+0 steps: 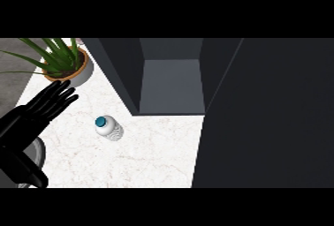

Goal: Pick up the bottled water, place it into the cabinet and close the cabinet

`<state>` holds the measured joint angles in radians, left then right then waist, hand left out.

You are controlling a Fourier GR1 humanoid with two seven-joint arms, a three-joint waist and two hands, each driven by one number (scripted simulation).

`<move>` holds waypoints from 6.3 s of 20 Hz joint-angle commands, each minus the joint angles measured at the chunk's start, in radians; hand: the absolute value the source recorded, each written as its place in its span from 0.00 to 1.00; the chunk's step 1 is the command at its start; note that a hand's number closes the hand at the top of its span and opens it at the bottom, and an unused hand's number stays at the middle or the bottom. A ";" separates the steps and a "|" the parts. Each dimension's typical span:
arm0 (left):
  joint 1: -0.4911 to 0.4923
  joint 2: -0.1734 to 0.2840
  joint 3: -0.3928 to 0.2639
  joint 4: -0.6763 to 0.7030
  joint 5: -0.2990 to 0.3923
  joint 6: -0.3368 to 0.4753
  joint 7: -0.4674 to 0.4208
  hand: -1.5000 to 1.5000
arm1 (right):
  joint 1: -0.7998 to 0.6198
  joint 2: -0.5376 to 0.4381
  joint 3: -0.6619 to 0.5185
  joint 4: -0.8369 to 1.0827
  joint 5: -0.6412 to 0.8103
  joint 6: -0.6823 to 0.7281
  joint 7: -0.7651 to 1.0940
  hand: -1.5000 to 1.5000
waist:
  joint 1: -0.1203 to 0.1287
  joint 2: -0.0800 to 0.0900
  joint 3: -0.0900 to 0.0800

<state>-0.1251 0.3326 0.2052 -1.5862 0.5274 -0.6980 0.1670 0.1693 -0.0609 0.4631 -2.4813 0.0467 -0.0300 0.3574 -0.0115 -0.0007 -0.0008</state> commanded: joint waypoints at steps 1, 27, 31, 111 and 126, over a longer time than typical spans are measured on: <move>-0.017 -0.021 0.014 0.089 -0.091 0.004 -0.061 0.00 | 0.037 -0.005 0.085 -0.083 0.151 -0.033 0.015 0.00 | 0.000 -0.001 0.000; -0.335 -0.097 -0.085 1.058 -0.638 0.094 -0.771 0.00 | 0.012 -0.093 0.052 -0.074 0.073 -0.087 -0.004 0.00 | -0.022 0.006 -0.001; -0.332 -0.050 -0.089 1.156 -0.659 0.056 -0.891 0.00 | -0.025 -0.104 0.046 -0.139 0.080 -0.101 0.082 0.00 | -0.023 0.007 -0.003; -0.671 -0.333 -0.506 0.909 0.009 1.238 -0.636 1.00 | 0.053 -0.219 -0.026 -0.071 -0.073 -0.145 -0.084 0.00 | -0.010 0.005 0.001; -0.878 -0.333 -0.463 1.291 0.009 1.345 -0.786 1.00 | 0.153 -0.256 -0.042 -0.124 -0.100 -0.076 -0.145 0.00 | -0.043 0.013 0.000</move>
<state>-0.9802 0.0000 -0.2670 -0.3610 0.5409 0.6426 -0.5771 0.2906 -0.2885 0.4581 -2.4871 -0.0021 -0.1263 0.1742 -0.0533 0.0114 -0.0004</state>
